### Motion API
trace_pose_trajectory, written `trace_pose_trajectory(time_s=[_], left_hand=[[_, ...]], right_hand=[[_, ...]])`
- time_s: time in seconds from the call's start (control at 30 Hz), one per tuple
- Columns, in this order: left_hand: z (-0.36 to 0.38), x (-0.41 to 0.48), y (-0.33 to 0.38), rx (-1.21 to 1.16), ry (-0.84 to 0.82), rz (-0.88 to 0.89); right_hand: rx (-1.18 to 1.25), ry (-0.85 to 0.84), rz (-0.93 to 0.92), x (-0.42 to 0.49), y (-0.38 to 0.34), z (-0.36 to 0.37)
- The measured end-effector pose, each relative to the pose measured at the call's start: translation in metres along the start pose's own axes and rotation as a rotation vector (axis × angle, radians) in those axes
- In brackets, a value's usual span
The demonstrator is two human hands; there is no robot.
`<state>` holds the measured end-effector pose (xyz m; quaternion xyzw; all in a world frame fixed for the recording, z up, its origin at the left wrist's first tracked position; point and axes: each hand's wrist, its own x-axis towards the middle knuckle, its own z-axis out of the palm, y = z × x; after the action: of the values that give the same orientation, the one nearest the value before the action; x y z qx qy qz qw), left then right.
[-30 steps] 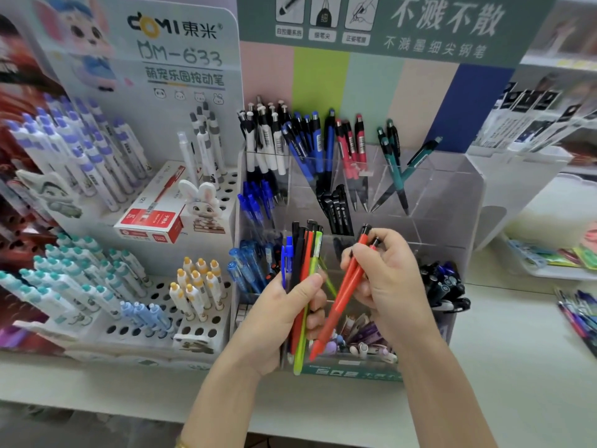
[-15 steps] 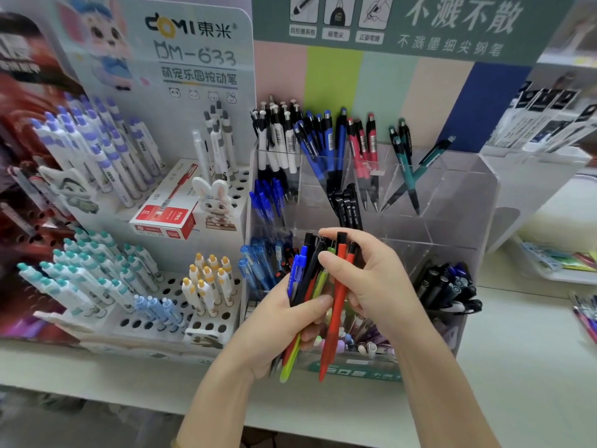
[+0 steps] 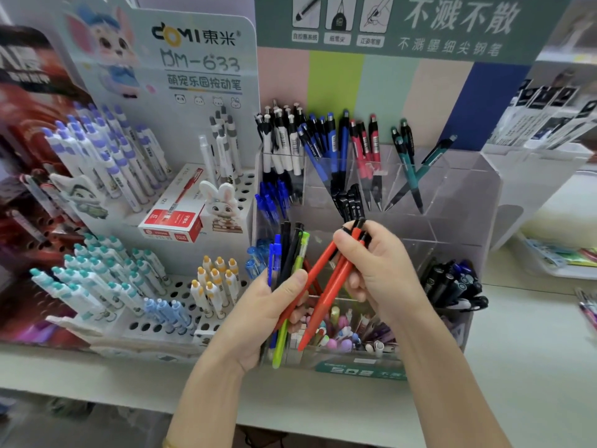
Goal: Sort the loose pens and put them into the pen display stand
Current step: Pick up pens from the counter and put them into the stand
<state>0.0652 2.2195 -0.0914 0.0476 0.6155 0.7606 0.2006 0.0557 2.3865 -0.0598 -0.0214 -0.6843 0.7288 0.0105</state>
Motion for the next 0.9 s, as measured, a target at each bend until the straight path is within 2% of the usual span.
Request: trace_pose_trajectory(time_s=[0.1, 0.2, 0.37, 0.6, 0.8, 0.9], left_hand=[[-0.013, 0.002, -0.001, 0.035, 0.133, 0.031], [-0.020, 0.001, 0.000, 0.017, 0.173, 0.053], [-0.017, 0.000, 0.003, -0.027, 0.123, 0.080], [-0.017, -0.003, -0.002, -0.120, 0.054, 0.088], [-0.022, -0.002, -0.006, -0.270, -0.033, 0.068], [-0.020, 0.000, -0.008, -0.257, -0.038, 0.070]], right_hand=[[-0.021, 0.149, -0.129, 0.001, -0.012, -0.013], [-0.225, 0.266, -0.263, 0.004, -0.018, -0.018], [-0.578, 0.220, -0.400, 0.014, 0.000, 0.005], [-0.874, 0.217, -0.512, 0.022, 0.044, 0.026], [-1.105, 0.092, -0.401, 0.023, 0.064, 0.027], [-1.161, 0.036, -0.292, 0.021, 0.061, 0.030]])
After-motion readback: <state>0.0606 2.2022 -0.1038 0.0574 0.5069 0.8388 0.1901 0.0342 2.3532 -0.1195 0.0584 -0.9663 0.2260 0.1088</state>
